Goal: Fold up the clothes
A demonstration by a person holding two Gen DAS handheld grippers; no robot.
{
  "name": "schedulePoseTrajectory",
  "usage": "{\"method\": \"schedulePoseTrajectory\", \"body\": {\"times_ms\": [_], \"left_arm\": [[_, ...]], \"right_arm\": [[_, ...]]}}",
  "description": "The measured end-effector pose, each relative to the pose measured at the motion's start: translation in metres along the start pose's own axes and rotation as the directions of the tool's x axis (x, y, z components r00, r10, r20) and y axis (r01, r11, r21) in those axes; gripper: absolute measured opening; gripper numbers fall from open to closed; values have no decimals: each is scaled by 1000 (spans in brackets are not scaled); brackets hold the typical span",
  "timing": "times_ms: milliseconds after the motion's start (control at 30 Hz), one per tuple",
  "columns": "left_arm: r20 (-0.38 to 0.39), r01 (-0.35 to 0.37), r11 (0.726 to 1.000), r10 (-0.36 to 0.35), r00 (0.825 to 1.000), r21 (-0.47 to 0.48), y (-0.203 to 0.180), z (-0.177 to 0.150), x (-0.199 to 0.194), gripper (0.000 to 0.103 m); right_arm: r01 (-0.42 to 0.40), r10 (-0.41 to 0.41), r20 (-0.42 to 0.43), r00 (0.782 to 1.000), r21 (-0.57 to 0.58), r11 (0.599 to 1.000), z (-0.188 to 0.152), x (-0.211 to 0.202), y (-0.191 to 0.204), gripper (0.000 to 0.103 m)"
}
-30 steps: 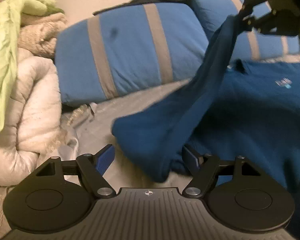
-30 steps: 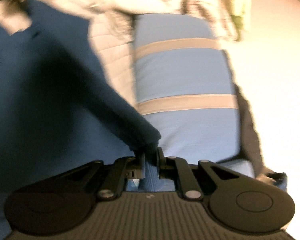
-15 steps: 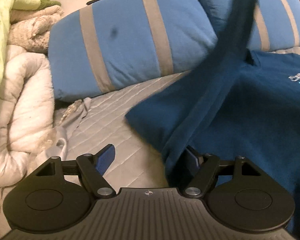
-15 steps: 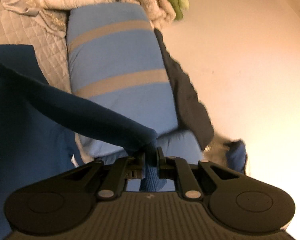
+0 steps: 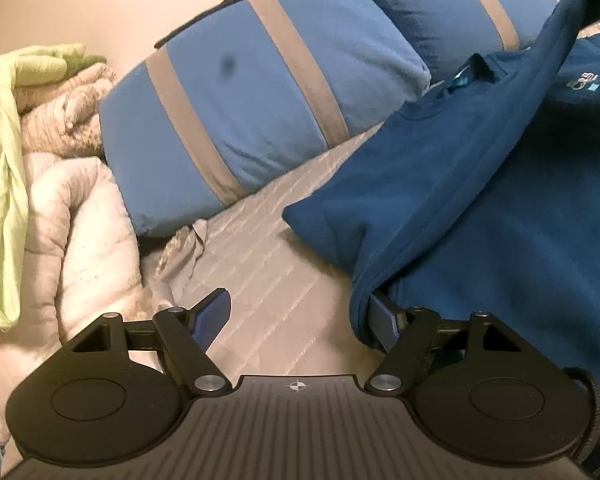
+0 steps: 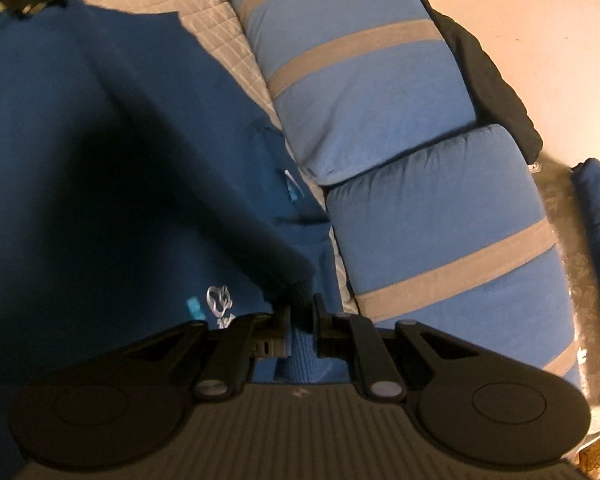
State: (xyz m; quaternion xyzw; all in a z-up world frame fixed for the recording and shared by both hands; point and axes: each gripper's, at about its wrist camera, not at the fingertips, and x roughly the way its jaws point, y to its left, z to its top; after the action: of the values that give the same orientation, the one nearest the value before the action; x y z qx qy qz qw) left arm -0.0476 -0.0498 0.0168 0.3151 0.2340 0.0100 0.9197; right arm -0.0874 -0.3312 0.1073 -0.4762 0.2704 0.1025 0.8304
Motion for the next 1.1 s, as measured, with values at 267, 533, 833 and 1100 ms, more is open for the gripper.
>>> {"method": "schedulePoseTrajectory", "body": {"times_ms": [267, 533, 833, 1100], "left_arm": [[-8, 35, 998, -35, 999, 61, -10, 5, 5, 75], [-65, 164, 984, -168, 984, -65, 16, 7, -10, 75], [14, 252, 910, -263, 965, -330, 106, 70, -50, 75], [262, 211, 900, -114, 958, -382, 177, 193, -127, 76]], "right_arm": [[-70, 69, -46, 997, -29, 997, -30, -56, 7, 10], [-230, 244, -71, 967, 164, 959, -81, -60, 6, 88], [-127, 147, 13, 989, 582, 803, -139, -79, -88, 103], [32, -106, 21, 994, 879, 476, -192, -122, -194, 103]]}}
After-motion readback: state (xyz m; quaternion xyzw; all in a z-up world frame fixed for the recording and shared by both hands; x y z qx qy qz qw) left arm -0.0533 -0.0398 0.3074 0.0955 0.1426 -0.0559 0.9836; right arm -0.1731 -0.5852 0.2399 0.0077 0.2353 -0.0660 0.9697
